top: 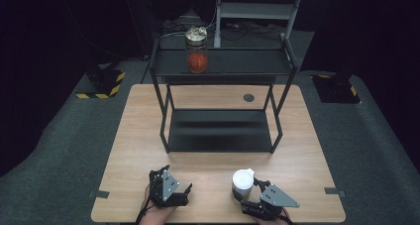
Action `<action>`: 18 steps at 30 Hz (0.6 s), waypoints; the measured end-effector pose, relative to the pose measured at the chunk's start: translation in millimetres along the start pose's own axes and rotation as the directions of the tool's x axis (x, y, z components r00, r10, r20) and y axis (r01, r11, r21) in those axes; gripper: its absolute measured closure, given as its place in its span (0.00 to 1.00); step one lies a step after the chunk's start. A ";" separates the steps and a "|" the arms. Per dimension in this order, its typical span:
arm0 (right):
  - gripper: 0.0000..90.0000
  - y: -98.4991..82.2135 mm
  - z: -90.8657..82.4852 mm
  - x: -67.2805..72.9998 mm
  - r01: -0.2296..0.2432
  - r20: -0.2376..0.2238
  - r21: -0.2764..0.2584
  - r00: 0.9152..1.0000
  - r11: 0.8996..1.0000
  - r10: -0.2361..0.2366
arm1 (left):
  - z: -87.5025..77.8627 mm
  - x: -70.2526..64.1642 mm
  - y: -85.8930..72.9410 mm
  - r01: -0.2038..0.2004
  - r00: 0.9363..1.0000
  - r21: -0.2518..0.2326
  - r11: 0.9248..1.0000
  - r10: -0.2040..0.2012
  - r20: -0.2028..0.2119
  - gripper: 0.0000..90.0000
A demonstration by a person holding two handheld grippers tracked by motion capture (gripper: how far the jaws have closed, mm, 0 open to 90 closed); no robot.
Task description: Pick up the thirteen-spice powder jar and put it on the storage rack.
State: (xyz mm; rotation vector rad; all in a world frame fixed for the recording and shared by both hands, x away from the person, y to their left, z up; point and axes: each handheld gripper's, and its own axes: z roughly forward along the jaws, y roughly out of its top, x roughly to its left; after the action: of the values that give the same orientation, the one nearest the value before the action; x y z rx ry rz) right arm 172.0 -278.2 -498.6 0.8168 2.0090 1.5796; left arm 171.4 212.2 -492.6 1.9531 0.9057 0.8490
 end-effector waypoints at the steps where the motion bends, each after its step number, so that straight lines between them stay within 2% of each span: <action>1: 0.32 0.3 -1.2 -0.6 -0.003 0.007 -0.002 1.000 1.000 0.003 | 0.0 -0.1 -0.1 0.000 1.000 0.000 1.000 0.000 0.000 0.01; 13: 0.33 2.3 -10.3 -10.6 -0.019 0.060 -0.021 0.998 1.000 0.020 | 0.2 -0.1 0.0 -0.002 1.000 0.000 1.000 0.002 0.002 0.01; 18: 0.33 6.5 -13.2 -16.6 -0.029 0.096 -0.048 0.995 0.998 0.034 | 0.1 0.0 -0.1 -0.003 1.000 -0.001 1.000 0.003 0.002 0.01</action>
State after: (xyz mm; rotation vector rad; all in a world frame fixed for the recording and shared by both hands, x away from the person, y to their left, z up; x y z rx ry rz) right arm 176.2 -298.0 -489.3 0.8937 1.8928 1.5673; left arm 171.5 212.2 -492.7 1.9545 0.9010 0.8483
